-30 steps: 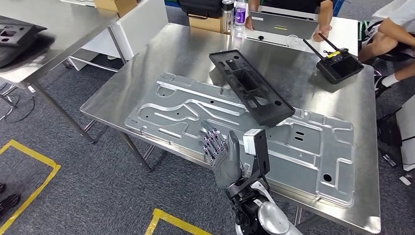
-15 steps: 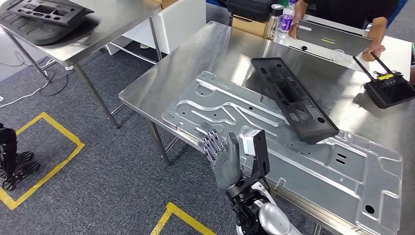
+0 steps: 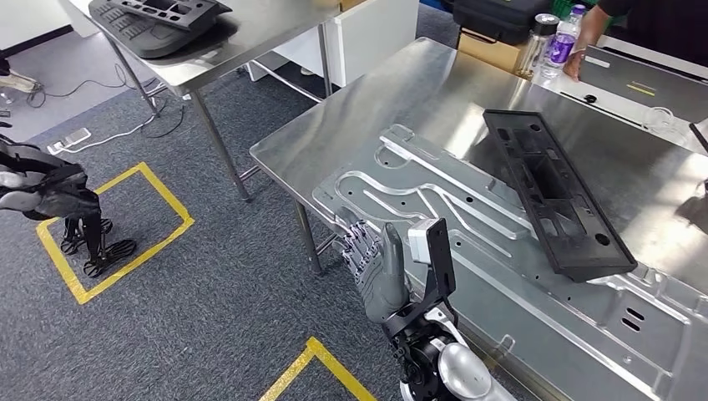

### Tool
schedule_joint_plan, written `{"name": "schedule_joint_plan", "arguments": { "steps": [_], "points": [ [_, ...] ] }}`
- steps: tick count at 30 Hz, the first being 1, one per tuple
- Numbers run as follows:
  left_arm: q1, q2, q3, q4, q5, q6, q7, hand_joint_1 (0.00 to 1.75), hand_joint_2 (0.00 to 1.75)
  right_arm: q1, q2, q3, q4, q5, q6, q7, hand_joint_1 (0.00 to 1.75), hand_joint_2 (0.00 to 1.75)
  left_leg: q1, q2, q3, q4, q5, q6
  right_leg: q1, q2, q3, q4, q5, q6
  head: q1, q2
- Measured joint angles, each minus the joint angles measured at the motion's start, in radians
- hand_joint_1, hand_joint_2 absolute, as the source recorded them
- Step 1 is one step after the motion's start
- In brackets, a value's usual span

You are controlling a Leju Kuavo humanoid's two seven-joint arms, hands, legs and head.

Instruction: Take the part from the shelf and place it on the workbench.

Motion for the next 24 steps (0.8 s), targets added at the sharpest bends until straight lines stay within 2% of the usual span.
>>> {"name": "schedule_joint_plan", "arguments": {
  "steps": [1,3,4,5,7,8,9,10,12,13,14,15,16,17,18,19,20,21,23,24],
  "points": [
    [0.001,0.000,0.000,0.000,0.000,0.000,0.001,0.00,0.00,0.000,0.000,0.000,0.000,-0.001,0.000,0.000,0.00,0.00,0.001,0.007,0.026,-0.055,0.032,0.000,0.000,-0.013,0.005,0.000,-0.004,0.002,0.000,0.000],
    [0.002,0.001,0.000,0.000,0.000,-0.002,0.003,0.00,0.00,-0.001,0.000,0.000,0.000,-0.002,0.001,0.000,0.00,0.00,-0.005,0.053,0.107,-0.212,0.101,0.008,0.003,-0.034,0.017,-0.001,-0.012,0.009,0.000,0.000],
    [0.002,0.001,0.000,0.000,-0.001,-0.003,0.004,0.00,0.00,-0.002,0.000,0.000,0.000,-0.002,0.001,0.000,0.00,0.00,-0.010,0.072,0.136,-0.271,0.123,0.015,0.005,-0.043,0.022,-0.001,-0.017,0.015,0.000,0.000],
    [0.001,0.000,0.000,0.000,-0.001,-0.003,0.004,0.00,0.00,-0.003,0.000,0.000,0.000,-0.002,0.002,0.000,0.00,0.00,-0.015,0.085,0.148,-0.300,0.129,0.022,0.007,-0.051,0.026,-0.001,-0.020,0.020,0.001,0.000],
    [0.002,0.000,0.000,0.000,-0.002,-0.003,0.004,0.00,0.00,-0.004,0.000,0.000,0.000,-0.002,0.002,0.000,0.00,0.00,-0.019,0.067,0.145,-0.305,0.127,0.034,0.009,-0.070,0.032,-0.004,-0.025,0.030,0.001,0.000],
    [0.004,0.000,0.000,0.000,-0.003,-0.003,0.004,0.00,0.00,-0.004,0.000,0.000,0.000,-0.002,0.002,0.000,0.00,0.00,-0.017,0.055,0.148,-0.309,0.128,0.040,0.007,-0.070,0.036,-0.003,-0.030,0.035,0.001,0.000],
    [0.005,0.000,0.000,0.000,-0.005,-0.003,0.005,0.00,0.00,-0.004,0.000,0.001,0.000,-0.002,0.002,-0.001,0.00,0.00,-0.014,0.042,0.152,-0.313,0.130,0.046,0.005,-0.052,0.035,0.010,-0.043,0.039,0.002,0.000],
    [0.005,0.000,0.000,0.000,-0.007,-0.003,0.005,0.00,0.00,-0.004,0.000,0.001,0.000,-0.002,0.002,-0.002,0.00,0.00,-0.011,0.029,0.158,-0.318,0.133,0.053,0.003,-0.024,0.024,0.043,-0.065,0.042,0.003,0.000],
    [0.001,-0.001,0.000,0.000,-0.012,-0.003,0.006,0.00,0.00,-0.002,-0.002,0.001,-0.001,-0.001,0.000,-0.003,0.00,0.00,-0.008,0.002,0.164,-0.321,0.134,0.061,0.002,0.040,-0.039,0.179,-0.131,0.043,0.005,0.000],
    [0.000,-0.002,0.000,0.000,-0.013,-0.003,0.007,0.00,0.00,0.001,-0.004,0.001,-0.001,-0.001,0.000,-0.003,0.00,0.00,-0.009,-0.013,0.165,-0.321,0.133,0.064,0.002,0.053,-0.081,0.257,-0.159,0.044,0.007,0.000],
    [-0.001,-0.002,0.000,0.000,-0.014,-0.003,0.009,0.00,0.00,0.004,-0.006,0.001,-0.001,-0.001,-0.001,-0.002,0.00,0.00,-0.009,-0.029,0.166,-0.321,0.132,0.065,0.003,0.058,-0.115,0.311,-0.171,0.044,0.007,0.000],
    [0.000,-0.003,-0.001,0.000,-0.014,-0.003,0.011,0.00,0.00,0.006,-0.007,0.001,-0.001,-0.001,-0.001,-0.002,0.00,0.00,-0.009,-0.045,0.168,-0.320,0.131,0.065,0.002,0.059,-0.131,0.325,-0.161,0.045,0.007,0.000],
    [0.001,-0.003,-0.001,0.000,-0.014,-0.003,0.013,0.00,0.00,0.007,-0.008,0.001,-0.001,-0.001,-0.001,-0.001,0.00,0.00,-0.008,-0.061,0.170,-0.319,0.130,0.063,0.001,0.061,-0.129,0.299,-0.132,0.045,0.007,0.000],
    [0.002,-0.003,-0.001,0.000,-0.014,-0.003,0.014,0.00,0.00,0.007,-0.009,0.001,-0.001,-0.001,-0.001,-0.001,0.00,0.00,-0.006,-0.077,0.172,-0.317,0.128,0.060,-0.002,0.070,-0.105,0.231,-0.087,0.046,0.007,0.000],
    [0.002,-0.004,-0.001,0.000,-0.014,-0.003,0.015,0.00,0.00,0.007,-0.009,0.001,-0.001,-0.001,-0.001,-0.001,0.00,0.00,-0.004,-0.092,0.173,-0.314,0.125,0.056,-0.006,0.094,-0.073,0.151,-0.045,0.047,0.007,0.000],
    [0.001,-0.004,0.000,0.000,-0.013,-0.003,0.015,0.00,0.00,0.007,-0.009,0.001,-0.001,-0.001,-0.001,-0.001,0.00,0.00,-0.004,-0.106,0.171,-0.309,0.121,0.050,-0.011,0.121,-0.047,0.084,-0.015,0.046,0.007,0.000],
    [0.000,-0.004,0.000,0.000,-0.013,-0.003,0.015,0.00,0.00,0.007,-0.009,0.001,-0.001,-0.001,-0.001,0.000,0.00,0.00,-0.003,-0.118,0.167,-0.305,0.118,0.044,-0.014,0.143,-0.029,0.039,0.002,0.045,0.007,0.000],
    [-0.001,-0.004,0.000,0.000,-0.012,-0.003,0.016,0.00,0.00,0.008,-0.009,0.001,-0.001,-0.001,-0.001,0.000,0.00,0.00,-0.003,-0.129,0.162,-0.303,0.117,0.037,-0.014,0.156,-0.024,0.023,0.003,0.040,0.007,0.000],
    [0.001,-0.003,-0.001,0.000,-0.012,-0.003,0.017,0.00,0.00,0.007,-0.009,0.002,-0.001,-0.001,0.002,0.001,0.00,0.00,0.002,-0.147,0.154,-0.304,0.118,0.026,-0.010,0.136,-0.024,0.021,0.003,0.027,0.007,0.000],
    [0.001,-0.003,-0.001,0.000,-0.012,-0.003,0.018,0.00,0.00,0.006,-0.008,0.002,-0.001,-0.001,0.005,0.001,0.00,0.00,0.002,-0.136,0.150,-0.298,0.114,0.021,-0.009,0.123,-0.022,0.020,0.003,0.019,0.006,0.000]
  ]
}}
